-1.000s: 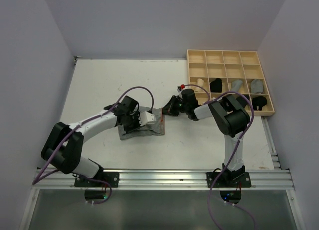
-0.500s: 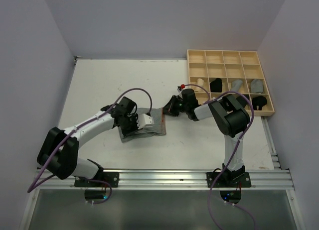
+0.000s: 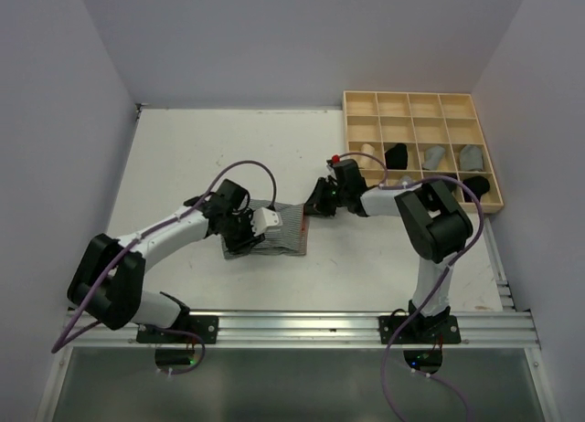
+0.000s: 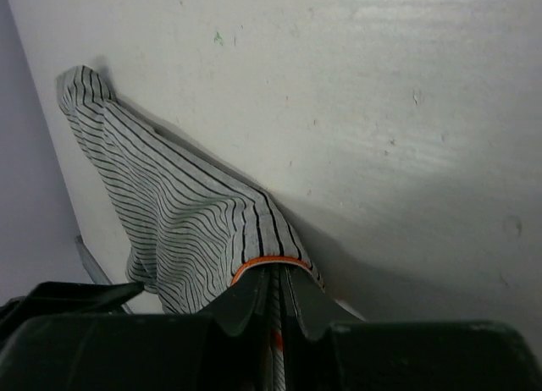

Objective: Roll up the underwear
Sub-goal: Fold the underwear

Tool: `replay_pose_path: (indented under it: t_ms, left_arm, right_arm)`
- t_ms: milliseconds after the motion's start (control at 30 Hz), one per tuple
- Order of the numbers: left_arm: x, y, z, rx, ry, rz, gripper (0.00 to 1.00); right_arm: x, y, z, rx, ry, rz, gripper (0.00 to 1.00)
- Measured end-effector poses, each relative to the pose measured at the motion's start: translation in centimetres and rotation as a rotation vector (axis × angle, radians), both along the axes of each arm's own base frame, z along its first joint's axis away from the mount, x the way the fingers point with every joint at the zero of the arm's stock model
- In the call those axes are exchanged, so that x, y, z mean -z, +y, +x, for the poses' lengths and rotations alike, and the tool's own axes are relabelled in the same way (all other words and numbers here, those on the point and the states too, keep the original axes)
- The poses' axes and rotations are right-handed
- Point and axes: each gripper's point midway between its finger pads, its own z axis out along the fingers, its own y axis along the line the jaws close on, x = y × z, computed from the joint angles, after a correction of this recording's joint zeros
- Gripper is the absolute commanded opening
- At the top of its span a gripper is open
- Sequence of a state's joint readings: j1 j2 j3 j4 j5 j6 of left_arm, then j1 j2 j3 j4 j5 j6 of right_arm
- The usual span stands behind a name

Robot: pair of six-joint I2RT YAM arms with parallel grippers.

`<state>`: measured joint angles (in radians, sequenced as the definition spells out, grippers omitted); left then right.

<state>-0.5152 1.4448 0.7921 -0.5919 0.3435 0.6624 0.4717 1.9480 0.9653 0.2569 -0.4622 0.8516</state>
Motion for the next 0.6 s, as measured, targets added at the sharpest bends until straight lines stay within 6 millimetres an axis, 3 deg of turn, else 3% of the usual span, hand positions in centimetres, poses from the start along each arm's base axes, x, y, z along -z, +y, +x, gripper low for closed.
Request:
replay_pose_path:
  t_ms: [300, 367, 500, 600]
  left_arm:
    - [-7.0, -1.6, 2.1, -0.087, -0.158, -0.179, 0.48]
    - [-7.8, -1.8, 2.8, -0.111, -0.182, -0.203, 0.49]
    - [-7.9, -1.8, 4.2, -0.168, -0.209, -0.225, 0.48]
    - [-6.5, -1.3, 4.8, -0.22, -0.196, -0.221, 0.48]
  right_arm:
    - [-1.5, -2.2, -1.3, -0.076, 0.012, -0.189, 0.18]
    - [-2.0, -2.7, -1.7, -0.085, 0.011, -0.209, 0.18]
    - [-4.2, -3.4, -2.6, -0.083, -0.003, -0.215, 0.12]
    - [-6.3, -3.5, -4.0, -0.063, -0.028, -0.175, 0.14]
